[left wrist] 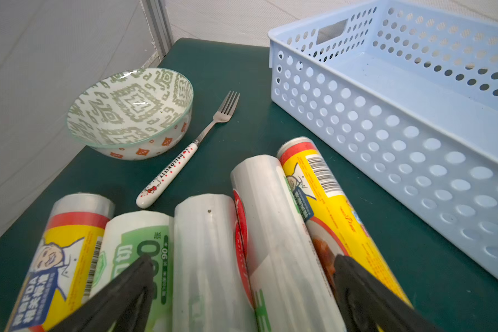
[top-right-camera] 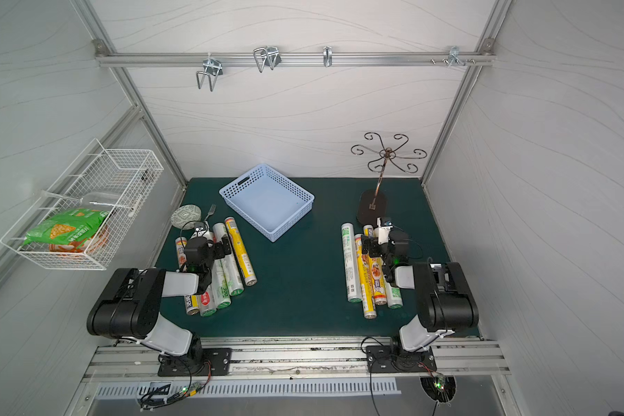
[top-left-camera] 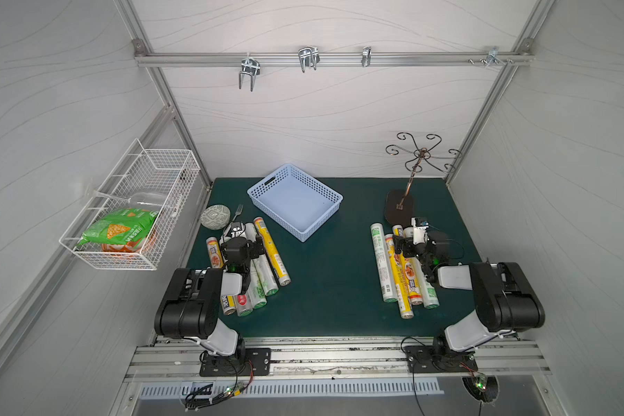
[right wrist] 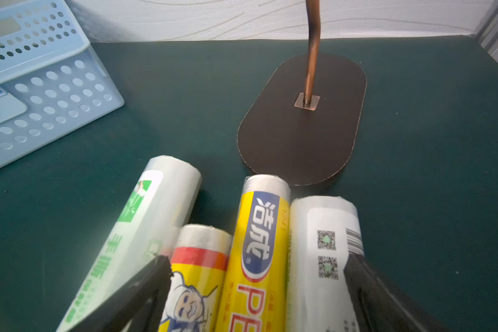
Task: Put the plastic wrap into the basket
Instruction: Move the basket to the center of the board.
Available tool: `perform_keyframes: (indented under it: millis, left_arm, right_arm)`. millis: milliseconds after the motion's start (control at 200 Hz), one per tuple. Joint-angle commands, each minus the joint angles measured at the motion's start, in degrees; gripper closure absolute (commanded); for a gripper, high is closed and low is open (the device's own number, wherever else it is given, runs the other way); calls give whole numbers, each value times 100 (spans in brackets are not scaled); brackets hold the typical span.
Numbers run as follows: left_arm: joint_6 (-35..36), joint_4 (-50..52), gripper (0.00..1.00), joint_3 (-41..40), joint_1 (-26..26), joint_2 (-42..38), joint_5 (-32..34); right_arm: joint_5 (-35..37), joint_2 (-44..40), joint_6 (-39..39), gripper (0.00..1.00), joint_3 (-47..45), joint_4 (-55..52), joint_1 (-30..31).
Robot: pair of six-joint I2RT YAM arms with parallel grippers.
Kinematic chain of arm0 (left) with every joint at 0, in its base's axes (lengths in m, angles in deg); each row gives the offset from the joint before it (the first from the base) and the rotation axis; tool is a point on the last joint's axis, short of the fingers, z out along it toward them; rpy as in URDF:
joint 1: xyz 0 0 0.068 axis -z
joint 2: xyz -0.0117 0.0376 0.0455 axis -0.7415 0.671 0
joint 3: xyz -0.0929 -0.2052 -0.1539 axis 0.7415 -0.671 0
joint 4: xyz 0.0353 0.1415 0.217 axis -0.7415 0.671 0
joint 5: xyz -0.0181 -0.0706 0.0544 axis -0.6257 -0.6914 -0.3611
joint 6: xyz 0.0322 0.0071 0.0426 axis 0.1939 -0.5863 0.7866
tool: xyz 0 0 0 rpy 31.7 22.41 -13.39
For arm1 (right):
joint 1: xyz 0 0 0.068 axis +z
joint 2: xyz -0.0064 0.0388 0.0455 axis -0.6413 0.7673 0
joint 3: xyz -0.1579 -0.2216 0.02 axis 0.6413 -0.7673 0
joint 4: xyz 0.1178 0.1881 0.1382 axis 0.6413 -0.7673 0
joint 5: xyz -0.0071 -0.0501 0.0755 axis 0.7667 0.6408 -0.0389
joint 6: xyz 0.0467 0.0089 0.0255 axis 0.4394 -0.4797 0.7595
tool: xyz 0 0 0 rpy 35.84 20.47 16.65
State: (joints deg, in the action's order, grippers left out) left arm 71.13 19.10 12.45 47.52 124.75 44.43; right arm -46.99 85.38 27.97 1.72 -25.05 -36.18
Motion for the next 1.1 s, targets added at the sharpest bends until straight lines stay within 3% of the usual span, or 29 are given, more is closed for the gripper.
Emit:
perform_keyframes:
  millis: [0,725,900,1091]
  left_arm:
    - [-11,-212,0,144,12,-13,-22]
    - [-28,-541,0,-81,16,-118,-3]
    - [-88,-292,0,-391,114,-1106,512]
    - [255,805,0,-115,810,-2400,993]
  right_arm:
    - [-40,35,-44,1,74,25,-23]
    - [-1,-22,-38,1,51,43,-30]
    - [204,-679,54,1,307,-900,-28]
    - [-207,-1737,415,1,808,-2340,-10]
